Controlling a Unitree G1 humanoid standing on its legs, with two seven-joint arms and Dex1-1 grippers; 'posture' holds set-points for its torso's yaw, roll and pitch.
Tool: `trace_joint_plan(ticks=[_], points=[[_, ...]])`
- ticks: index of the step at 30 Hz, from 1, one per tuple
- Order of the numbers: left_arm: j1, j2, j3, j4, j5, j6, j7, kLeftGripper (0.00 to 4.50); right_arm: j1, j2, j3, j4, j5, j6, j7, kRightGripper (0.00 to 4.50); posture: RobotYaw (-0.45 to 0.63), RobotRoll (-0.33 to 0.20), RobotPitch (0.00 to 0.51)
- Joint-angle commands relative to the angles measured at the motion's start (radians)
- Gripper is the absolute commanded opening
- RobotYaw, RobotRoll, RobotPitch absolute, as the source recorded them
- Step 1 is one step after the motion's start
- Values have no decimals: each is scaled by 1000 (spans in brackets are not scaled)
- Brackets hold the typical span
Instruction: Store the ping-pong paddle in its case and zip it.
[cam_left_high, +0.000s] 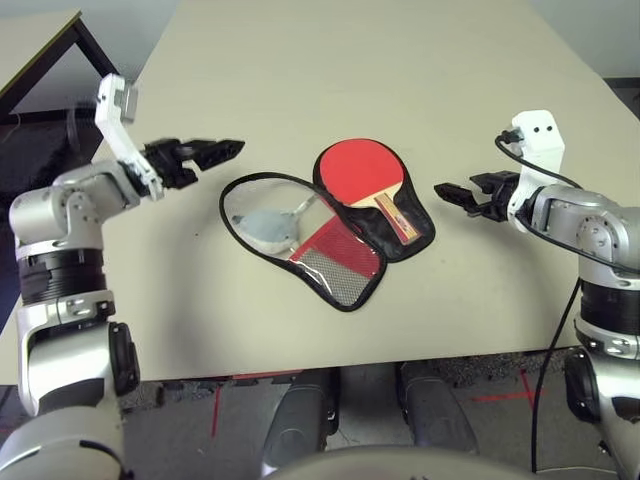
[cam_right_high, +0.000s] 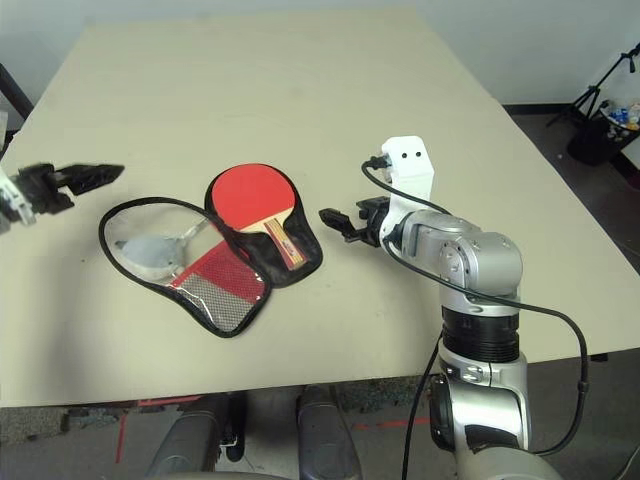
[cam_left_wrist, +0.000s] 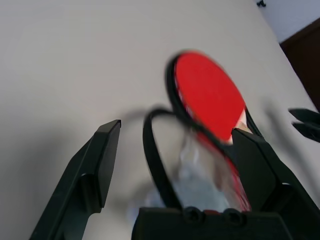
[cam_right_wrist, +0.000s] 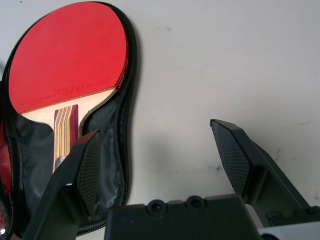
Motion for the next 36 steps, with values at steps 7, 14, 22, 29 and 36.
trace_joint_plan(ticks=[7, 14, 22, 29, 36], points=[[84, 4, -9, -101, -64, 118, -1, 4500, 17, 17, 15, -14, 11, 5, -14, 4470, 16, 0, 184], [17, -41, 21, -144, -159, 227, 17, 4500, 22, 21, 12, -27, 14, 9, -24, 4470, 11, 0, 180], [-150, -154, 80, -111, -257, 336, 101, 4500, 31, 29, -4, -35, 10, 2, -45, 4470, -15, 0, 172], [-230, -255, 46, -94, -279, 343, 138, 4500, 26, 19, -36, -5, -17, -17, -88, 4470, -22, 0, 175], [-286, -358, -66, 18, -206, 200, 118, 4500, 5, -1, -83, 38, -46, -27, -149, 4470, -37, 0, 179]])
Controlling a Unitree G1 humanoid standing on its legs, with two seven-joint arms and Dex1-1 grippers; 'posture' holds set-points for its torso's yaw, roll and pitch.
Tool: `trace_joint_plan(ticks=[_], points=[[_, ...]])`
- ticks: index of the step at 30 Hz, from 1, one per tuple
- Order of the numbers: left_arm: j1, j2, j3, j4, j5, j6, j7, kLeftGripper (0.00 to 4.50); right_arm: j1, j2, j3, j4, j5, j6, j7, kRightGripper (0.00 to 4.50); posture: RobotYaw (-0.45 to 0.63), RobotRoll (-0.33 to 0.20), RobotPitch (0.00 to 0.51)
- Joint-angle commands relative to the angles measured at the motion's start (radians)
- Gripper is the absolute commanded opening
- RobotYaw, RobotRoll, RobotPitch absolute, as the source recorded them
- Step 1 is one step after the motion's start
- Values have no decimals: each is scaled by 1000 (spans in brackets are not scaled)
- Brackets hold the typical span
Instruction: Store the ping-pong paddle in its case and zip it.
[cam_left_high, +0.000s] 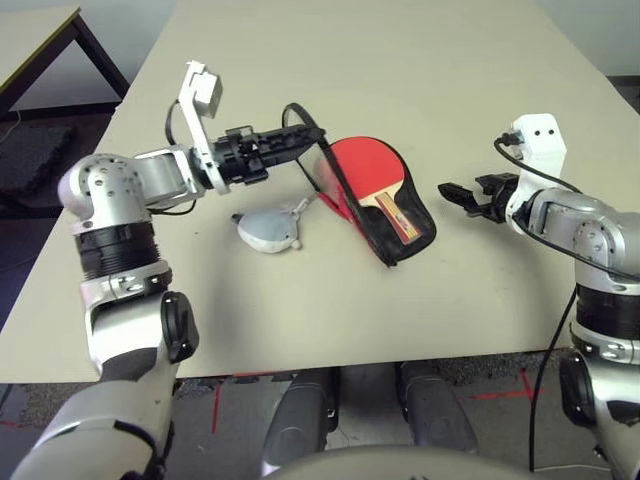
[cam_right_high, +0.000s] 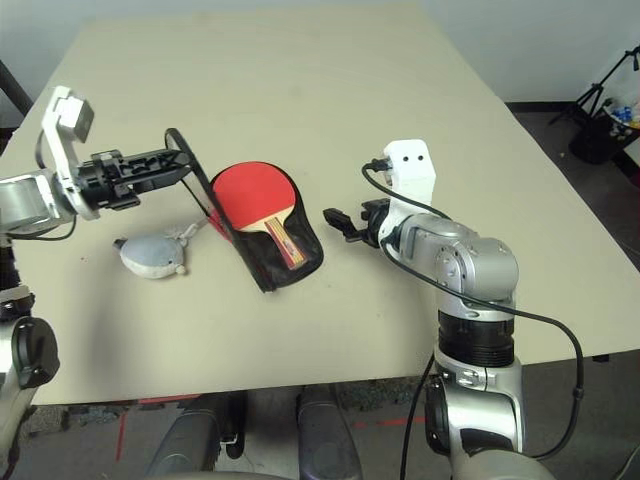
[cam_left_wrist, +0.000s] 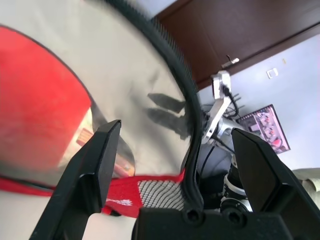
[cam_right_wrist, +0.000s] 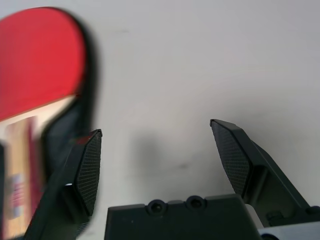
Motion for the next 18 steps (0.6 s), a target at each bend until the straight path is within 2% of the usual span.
trace_joint_plan(ticks=[1, 6, 10, 14, 18], points=[[-33, -33, -50, 77, 55, -91, -12, 4500, -10, -1, -28, 18, -11, -10, -25, 4470, -39, 0, 180], [-81, -79, -99, 201, 125, -224, -40, 4500, -20, 17, -45, 23, -3, -12, -44, 4470, -46, 0, 184], [-156, -124, -92, 292, 156, -320, -44, 4500, -28, 84, -110, 18, 61, 61, -42, 4470, -49, 0, 185], [-187, -86, -92, 185, 132, -290, -63, 4500, -48, 206, -257, 29, 158, 232, -46, 4470, -34, 0, 180], [-140, -4, -151, 42, 154, -269, -99, 4500, -91, 277, -390, 51, 187, 349, -63, 4470, -18, 0, 176]])
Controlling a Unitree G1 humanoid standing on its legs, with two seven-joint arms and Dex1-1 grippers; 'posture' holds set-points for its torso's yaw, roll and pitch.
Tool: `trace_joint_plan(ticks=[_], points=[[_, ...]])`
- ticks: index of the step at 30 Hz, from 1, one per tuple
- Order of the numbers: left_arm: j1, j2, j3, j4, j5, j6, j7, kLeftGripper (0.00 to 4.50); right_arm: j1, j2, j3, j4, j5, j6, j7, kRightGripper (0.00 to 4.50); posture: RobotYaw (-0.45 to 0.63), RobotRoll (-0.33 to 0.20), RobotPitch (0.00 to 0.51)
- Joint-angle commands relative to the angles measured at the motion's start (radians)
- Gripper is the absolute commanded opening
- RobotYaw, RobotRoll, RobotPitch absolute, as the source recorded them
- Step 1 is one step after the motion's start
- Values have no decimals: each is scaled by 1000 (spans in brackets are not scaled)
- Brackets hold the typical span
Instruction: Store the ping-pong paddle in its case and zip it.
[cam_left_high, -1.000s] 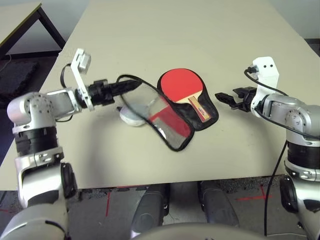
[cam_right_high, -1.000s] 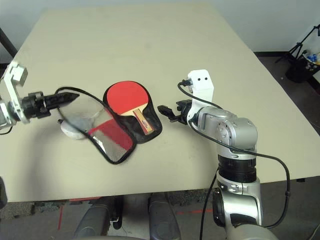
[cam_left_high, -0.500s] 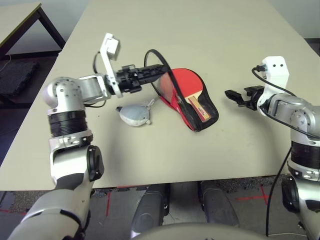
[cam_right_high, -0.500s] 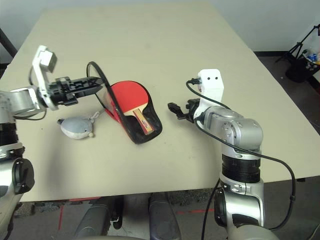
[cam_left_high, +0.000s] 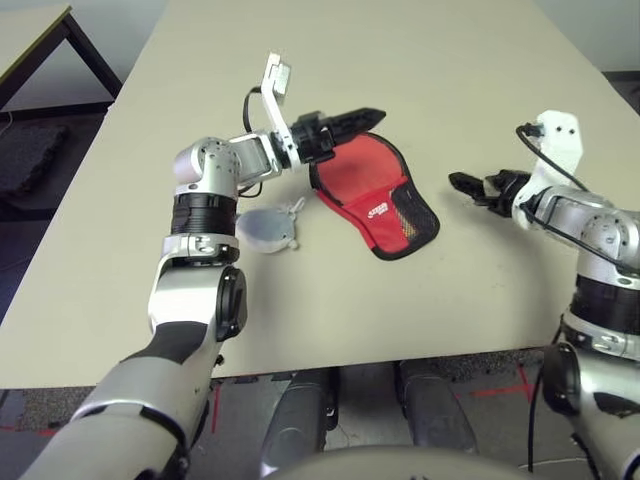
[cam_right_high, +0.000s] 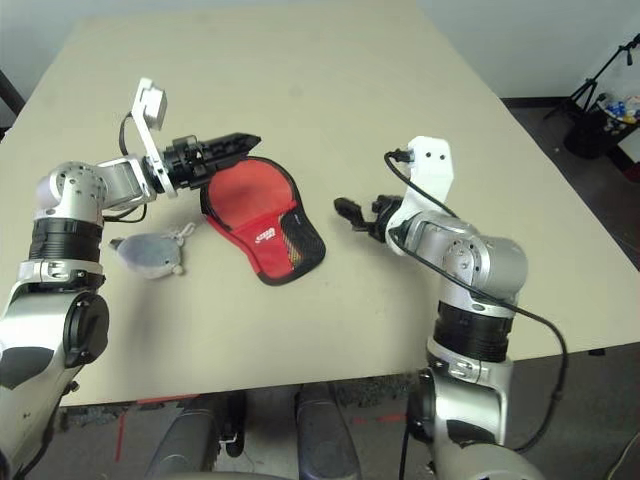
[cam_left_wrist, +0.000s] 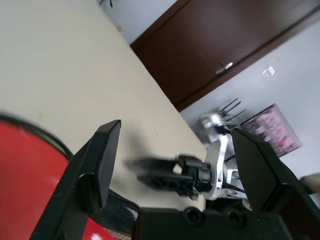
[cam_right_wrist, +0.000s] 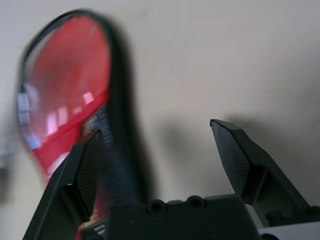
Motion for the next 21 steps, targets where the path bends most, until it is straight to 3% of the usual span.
trace_joint_plan(ticks=[1, 5, 12, 21], points=[[75, 90, -92, -149, 36, 21, -60, 4500, -44, 40, -123, 26, 30, 106, -14, 4470, -15, 0, 176], [205, 190, -185, -280, 60, 27, -118, 4500, -60, 47, -179, 60, 38, 156, -10, 4470, -3, 0, 176], [418, 269, -231, -446, 70, 30, -117, 4500, -9, -56, -126, 154, 119, 156, 22, 4470, 15, 0, 177], [421, 170, -191, -439, 116, -108, -25, 4500, 20, -132, -72, 259, 261, 156, 21, 4470, 26, 0, 177]])
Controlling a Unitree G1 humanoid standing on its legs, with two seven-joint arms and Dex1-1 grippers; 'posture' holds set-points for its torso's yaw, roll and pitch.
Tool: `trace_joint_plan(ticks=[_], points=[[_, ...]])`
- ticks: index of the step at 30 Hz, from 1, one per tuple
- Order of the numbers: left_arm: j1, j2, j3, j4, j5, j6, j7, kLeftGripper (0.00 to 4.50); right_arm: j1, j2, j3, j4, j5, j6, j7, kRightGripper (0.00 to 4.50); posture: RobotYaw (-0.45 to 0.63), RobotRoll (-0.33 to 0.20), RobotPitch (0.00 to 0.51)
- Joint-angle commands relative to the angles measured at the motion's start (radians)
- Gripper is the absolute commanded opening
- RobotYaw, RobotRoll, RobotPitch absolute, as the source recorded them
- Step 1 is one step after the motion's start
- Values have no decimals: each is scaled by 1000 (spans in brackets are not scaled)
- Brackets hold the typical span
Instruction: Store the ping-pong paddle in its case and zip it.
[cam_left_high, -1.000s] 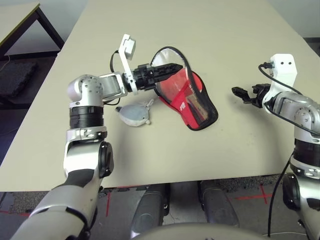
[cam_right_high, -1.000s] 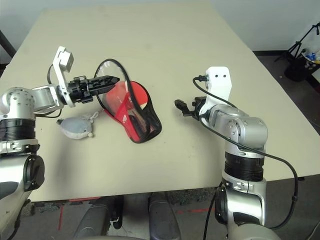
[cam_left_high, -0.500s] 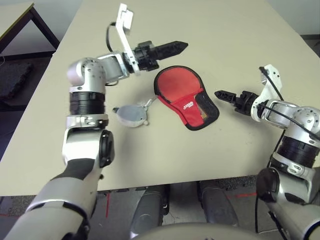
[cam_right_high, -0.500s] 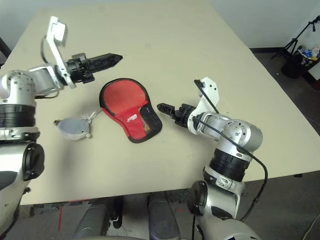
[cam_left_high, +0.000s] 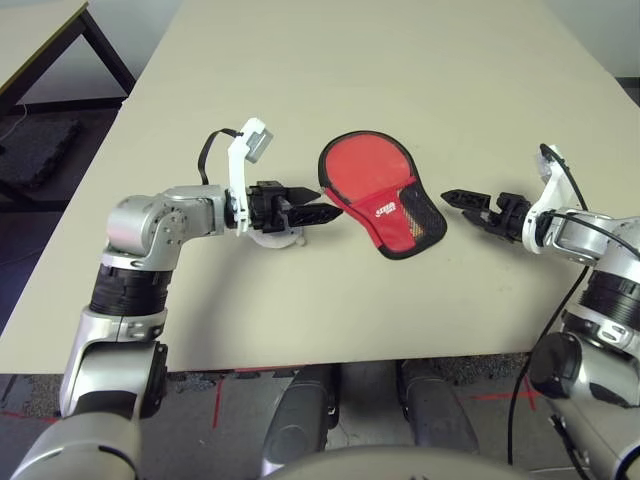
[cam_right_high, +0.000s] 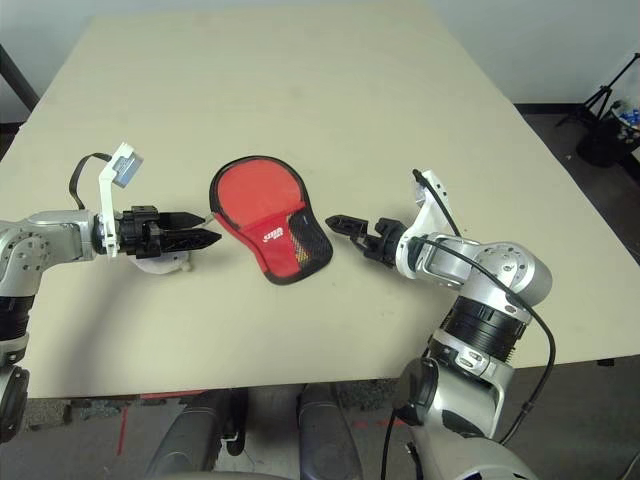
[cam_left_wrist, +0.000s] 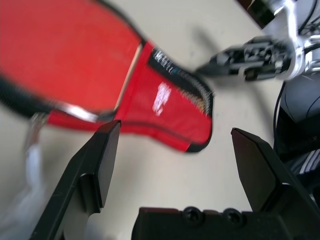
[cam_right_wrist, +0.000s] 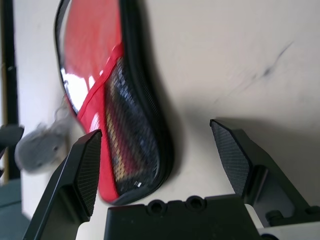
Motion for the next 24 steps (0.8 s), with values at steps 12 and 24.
trace_joint_plan(ticks=[12, 24], points=[[-5, -33, -21, 38, 94, -159, 3, 4500, 34, -58, 136, 112, 189, 34, -7, 4470, 31, 0, 181], [-38, -39, -12, 48, 89, -140, 10, 4500, 25, 16, 201, 153, 209, 34, -39, 4470, 36, 0, 185]])
